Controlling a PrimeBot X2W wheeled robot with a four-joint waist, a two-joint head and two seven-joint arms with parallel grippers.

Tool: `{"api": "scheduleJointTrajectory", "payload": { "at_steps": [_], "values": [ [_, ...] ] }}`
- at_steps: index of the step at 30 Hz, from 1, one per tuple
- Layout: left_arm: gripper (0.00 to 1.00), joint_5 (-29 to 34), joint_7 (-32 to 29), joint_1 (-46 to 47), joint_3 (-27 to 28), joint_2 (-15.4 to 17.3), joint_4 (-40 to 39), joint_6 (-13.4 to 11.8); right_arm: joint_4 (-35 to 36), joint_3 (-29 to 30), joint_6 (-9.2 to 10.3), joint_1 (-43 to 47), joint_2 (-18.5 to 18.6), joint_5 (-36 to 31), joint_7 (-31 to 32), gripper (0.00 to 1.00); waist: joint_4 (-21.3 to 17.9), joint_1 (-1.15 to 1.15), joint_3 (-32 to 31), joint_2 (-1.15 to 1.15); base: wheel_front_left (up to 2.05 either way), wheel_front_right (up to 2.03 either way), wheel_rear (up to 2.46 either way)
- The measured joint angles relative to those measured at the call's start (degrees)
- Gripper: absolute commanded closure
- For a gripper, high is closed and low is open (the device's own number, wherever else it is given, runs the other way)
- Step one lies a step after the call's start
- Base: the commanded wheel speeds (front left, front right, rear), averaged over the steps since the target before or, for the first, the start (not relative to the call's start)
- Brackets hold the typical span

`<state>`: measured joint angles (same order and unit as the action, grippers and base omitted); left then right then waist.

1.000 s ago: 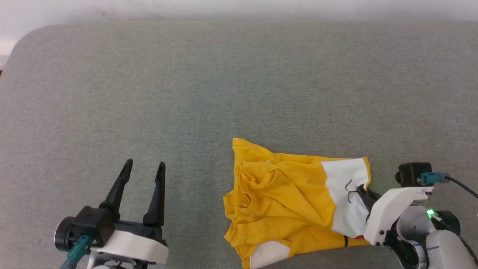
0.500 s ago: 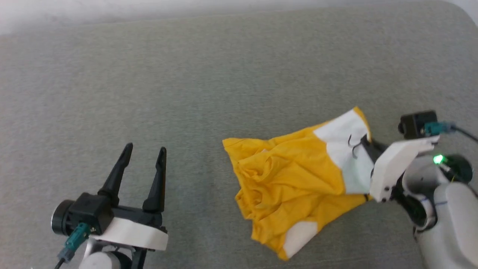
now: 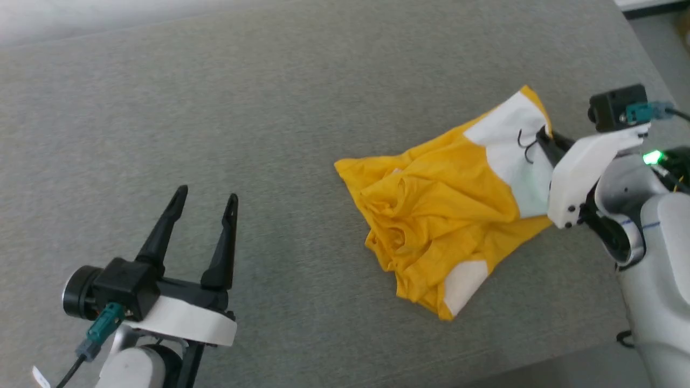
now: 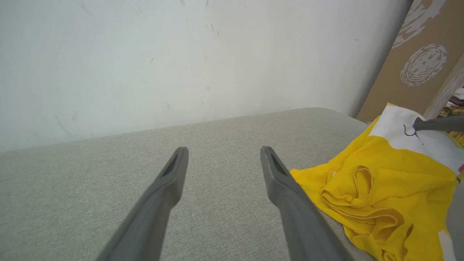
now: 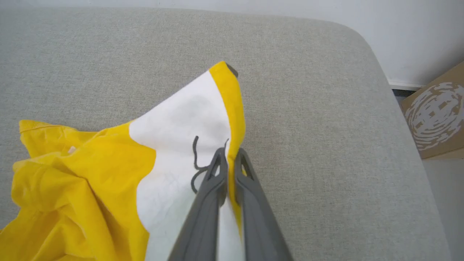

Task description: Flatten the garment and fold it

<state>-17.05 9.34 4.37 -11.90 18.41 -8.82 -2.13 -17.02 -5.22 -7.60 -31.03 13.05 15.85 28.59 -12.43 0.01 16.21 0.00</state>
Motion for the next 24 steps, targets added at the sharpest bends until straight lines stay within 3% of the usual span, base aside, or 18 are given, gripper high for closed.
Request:
{"api": "scheduleJointTrajectory", "payload": {
  "at_steps": [10,24],
  "values": [
    [0.00,0.6,-1.8,1.1,-0.2,1.9,-1.7,0.1,-3.2,-0.4,0.00,-7.8,4.2,-2.4,-2.1,1.00,-5.1,0.00,2.8,0.00,0.00,0.00,0.00],
    [0.00,2.5,-4.3,4.5,0.1,5.2,-6.5,0.1,-7.2,5.3,-0.01,-14.0,8.4,-6.5,-5.2,1.00,-7.1,0.00,9.3,0.00,0.00,0.00,0.00]
  ]
}}
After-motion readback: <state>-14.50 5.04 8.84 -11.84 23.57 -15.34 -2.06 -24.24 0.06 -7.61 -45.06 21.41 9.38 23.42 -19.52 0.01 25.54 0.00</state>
